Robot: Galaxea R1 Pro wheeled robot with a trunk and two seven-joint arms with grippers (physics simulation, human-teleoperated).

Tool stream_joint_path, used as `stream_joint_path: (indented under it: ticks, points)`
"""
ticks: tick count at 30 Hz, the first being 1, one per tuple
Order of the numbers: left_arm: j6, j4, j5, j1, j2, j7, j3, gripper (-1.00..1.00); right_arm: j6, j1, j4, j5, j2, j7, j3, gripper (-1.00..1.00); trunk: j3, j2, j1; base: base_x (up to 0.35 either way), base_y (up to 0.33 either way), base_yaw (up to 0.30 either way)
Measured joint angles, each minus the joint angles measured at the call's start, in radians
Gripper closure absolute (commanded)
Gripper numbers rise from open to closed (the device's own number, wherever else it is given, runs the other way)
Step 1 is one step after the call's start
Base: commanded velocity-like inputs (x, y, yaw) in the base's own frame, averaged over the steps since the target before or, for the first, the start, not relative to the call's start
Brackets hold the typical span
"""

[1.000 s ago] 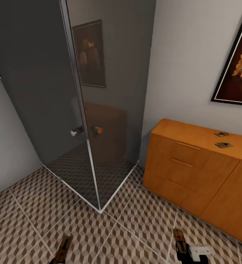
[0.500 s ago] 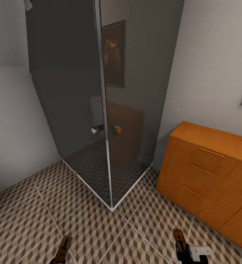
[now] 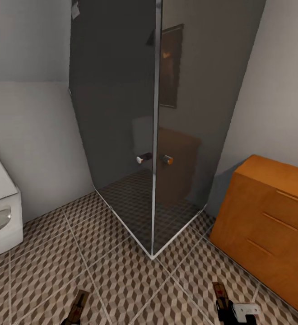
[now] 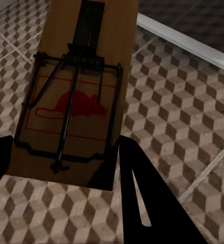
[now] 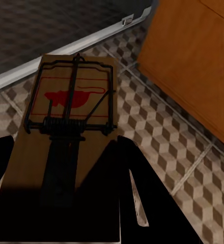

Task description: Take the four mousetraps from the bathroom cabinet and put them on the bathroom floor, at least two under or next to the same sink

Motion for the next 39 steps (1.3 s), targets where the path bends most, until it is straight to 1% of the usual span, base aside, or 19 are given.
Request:
stream_joint_path:
  ticks: [14, 16, 20, 25, 27, 31, 35, 39]
  points:
    - [0.001, 0.0, 0.0, 0.0, 0.0, 0.0, 0.0, 1.0, 0.0, 0.0, 0.002, 0.0, -0.002, 0.0, 0.0, 1.0, 0.0, 0.0, 0.0, 0.0, 0.0, 0.288]
    - [0.001, 0.0, -0.001, 0.0, -0.003, 0.0, -0.001, 1.0, 0.0, 0.0, 0.003, 0.0, -0.002, 0.0, 0.0, 1.0, 0.0, 0.0, 0.0, 0.0, 0.0, 0.288]
    - [0.015, 0.0, 0.0, 0.0, -0.007, 0.0, 0.0, 1.0, 0.0, 0.0, 0.003, 0.0, -0.002, 0.0, 0.0, 1.0, 0.0, 0.0, 0.0, 0.0, 0.0, 0.288]
    - [0.021, 0.0, 0.0, 0.0, -0.005, -0.001, 0.0, 1.0, 0.0, 0.0, 0.003, 0.0, -0.002, 0.0, 0.0, 1.0, 0.0, 0.0, 0.0, 0.0, 0.0, 0.288]
    - [0.021, 0.0, -0.001, 0.0, -0.009, -0.002, -0.002, 1.0, 0.0, 0.0, 0.003, 0.0, -0.002, 0.0, 0.0, 1.0, 0.0, 0.0, 0.0, 0.0, 0.0, 0.288]
    - [0.025, -0.001, -0.002, 0.001, -0.029, -0.004, -0.002, 1.0, 0.0, 0.0, 0.003, 0.0, -0.001, 0.0, 0.0, 1.0, 0.0, 0.0, 0.0, 0.0, 0.0, 0.288]
    - [0.039, -0.001, -0.002, 0.001, -0.036, -0.006, -0.002, 1.0, 0.0, 0.0, 0.003, 0.0, 0.0, 0.0, 0.0, 1.0, 0.0, 0.0, 0.0, 0.0, 0.0, 0.288]
    - [0.041, -0.004, -0.002, 0.0, -0.037, -0.008, -0.002, 1.0, 0.0, 0.0, 0.007, 0.0, 0.0, 0.0, 0.0, 1.0, 0.0, 0.0, 0.0, 0.0, 0.0, 0.287]
